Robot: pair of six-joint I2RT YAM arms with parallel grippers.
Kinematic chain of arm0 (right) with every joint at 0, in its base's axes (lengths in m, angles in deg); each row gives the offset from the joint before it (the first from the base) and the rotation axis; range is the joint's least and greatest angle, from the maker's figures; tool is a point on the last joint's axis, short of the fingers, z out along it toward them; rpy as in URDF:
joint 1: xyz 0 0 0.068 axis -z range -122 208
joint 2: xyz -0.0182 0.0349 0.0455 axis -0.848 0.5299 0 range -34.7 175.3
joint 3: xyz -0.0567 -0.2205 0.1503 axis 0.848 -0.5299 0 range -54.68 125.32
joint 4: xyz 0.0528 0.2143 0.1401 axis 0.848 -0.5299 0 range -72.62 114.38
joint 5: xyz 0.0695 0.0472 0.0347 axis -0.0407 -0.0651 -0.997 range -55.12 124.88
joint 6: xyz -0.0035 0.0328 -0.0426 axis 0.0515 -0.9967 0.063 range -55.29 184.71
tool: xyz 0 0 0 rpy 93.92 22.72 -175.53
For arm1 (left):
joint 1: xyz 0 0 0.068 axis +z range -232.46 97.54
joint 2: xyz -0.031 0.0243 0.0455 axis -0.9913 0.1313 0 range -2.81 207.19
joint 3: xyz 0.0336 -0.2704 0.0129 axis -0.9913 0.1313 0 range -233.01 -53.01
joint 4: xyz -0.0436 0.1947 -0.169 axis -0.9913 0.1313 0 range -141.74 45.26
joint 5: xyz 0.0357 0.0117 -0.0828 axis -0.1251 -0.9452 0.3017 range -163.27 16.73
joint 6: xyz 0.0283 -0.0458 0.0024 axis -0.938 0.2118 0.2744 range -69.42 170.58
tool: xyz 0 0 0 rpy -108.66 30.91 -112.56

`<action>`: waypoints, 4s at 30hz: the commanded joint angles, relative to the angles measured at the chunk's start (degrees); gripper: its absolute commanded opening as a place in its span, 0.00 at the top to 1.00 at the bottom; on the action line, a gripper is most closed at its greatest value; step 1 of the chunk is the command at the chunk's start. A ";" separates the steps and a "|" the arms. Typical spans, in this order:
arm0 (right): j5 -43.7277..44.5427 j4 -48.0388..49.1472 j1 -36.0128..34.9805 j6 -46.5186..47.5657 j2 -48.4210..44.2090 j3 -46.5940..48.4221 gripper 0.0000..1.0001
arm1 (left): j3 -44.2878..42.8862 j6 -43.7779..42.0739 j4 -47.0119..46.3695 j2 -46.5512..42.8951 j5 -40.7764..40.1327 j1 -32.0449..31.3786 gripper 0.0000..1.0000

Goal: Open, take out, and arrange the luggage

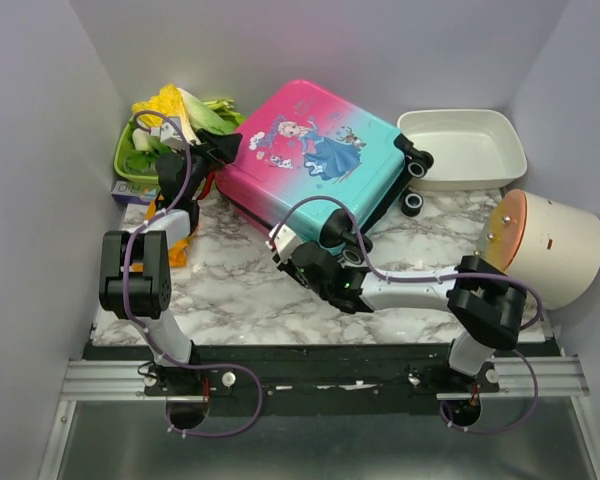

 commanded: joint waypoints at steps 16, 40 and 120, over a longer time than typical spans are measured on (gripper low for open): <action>-17.17 -6.68 -0.42 -15.84 -39.29 -6.79 0.00 | -10.36 -8.53 53.27 -22.80 -12.86 -3.51 0.01; -11.14 -36.83 14.51 -13.04 -47.93 -6.01 0.00 | 35.00 -2.73 52.41 -58.24 -8.65 -5.97 0.01; -3.81 -26.72 -6.83 -24.72 -21.37 15.79 0.44 | 5.23 -10.46 51.44 -18.87 -14.45 -13.79 0.01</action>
